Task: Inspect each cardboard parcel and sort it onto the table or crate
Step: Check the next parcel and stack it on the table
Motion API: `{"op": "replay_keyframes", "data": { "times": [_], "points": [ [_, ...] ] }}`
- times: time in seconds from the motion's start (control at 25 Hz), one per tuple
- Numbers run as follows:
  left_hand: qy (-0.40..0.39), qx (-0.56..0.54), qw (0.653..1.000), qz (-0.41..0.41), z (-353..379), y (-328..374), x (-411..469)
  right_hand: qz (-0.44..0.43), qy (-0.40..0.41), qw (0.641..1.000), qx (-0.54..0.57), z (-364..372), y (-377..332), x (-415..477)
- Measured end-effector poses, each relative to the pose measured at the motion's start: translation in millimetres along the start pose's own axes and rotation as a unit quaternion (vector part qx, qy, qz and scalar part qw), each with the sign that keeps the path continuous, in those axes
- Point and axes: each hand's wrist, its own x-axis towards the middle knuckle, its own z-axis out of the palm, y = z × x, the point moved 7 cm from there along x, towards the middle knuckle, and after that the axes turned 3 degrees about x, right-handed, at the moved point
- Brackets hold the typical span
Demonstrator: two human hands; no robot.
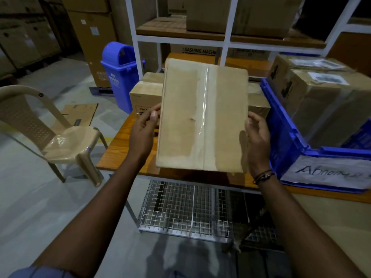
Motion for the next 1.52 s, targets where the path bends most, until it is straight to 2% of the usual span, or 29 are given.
{"op": "replay_keyframes", "data": {
  "times": [0.24, 0.44, 0.6, 0.72, 0.88, 1.0, 1.08, 1.2, 1.28, 1.36, 1.44, 1.52],
  "points": [
    [-0.086, -0.064, 0.994, -0.016, 7.2, 25.4, 10.0, 0.02, -0.099, 0.992, 0.081, -13.5, -13.7, 17.5],
    [-0.103, -0.099, 0.989, -0.034, 13.8, 32.4, 5.7, 0.019, -0.113, 0.99, 0.082, -24.7, -14.1, 20.8],
    [-0.113, -0.021, 0.993, 0.021, 18.6, 33.6, 13.4, -0.029, -0.156, 0.986, 0.056, -28.5, -22.7, 22.4],
    [-0.05, 0.025, 0.998, 0.004, 11.4, 12.9, 21.4, -0.108, -0.176, 0.978, -0.043, -29.1, -34.1, 28.0],
    [0.027, 0.078, 0.996, 0.023, 6.2, 2.9, 25.2, -0.177, -0.24, 0.936, -0.188, -21.3, -42.3, 31.2],
    [0.029, 0.096, 0.995, 0.028, 4.5, 8.1, 33.5, -0.129, -0.307, 0.903, -0.273, -10.6, -35.4, 30.3],
    [0.002, 0.084, 0.996, -0.019, 10.1, -10.8, 46.0, -0.078, -0.381, 0.865, -0.317, 8.6, -23.4, 15.6],
    [-0.033, 0.022, 0.988, -0.15, 20.4, -57.9, 54.7, -0.089, -0.441, 0.769, -0.454, 41.0, 1.4, -11.9],
    [-0.042, 0.0, 0.982, -0.183, 23.5, -73.5, 50.4, -0.13, -0.421, 0.722, -0.533, 56.5, 10.1, -24.5],
    [-0.077, -0.002, 0.981, -0.181, 31.5, -70.1, 43.1, -0.153, -0.391, 0.703, -0.574, 68.7, 14.7, -34.3],
    [-0.149, 0.089, 0.97, -0.17, 47.5, -69.6, 38.8, -0.143, -0.359, 0.697, -0.604, 78.4, 21.7, -40.2],
    [-0.197, 0.239, 0.938, -0.154, 62.6, -64.2, 32.3, -0.104, -0.317, 0.701, -0.631, 86.5, 30.2, -39.2]
  ]
}}
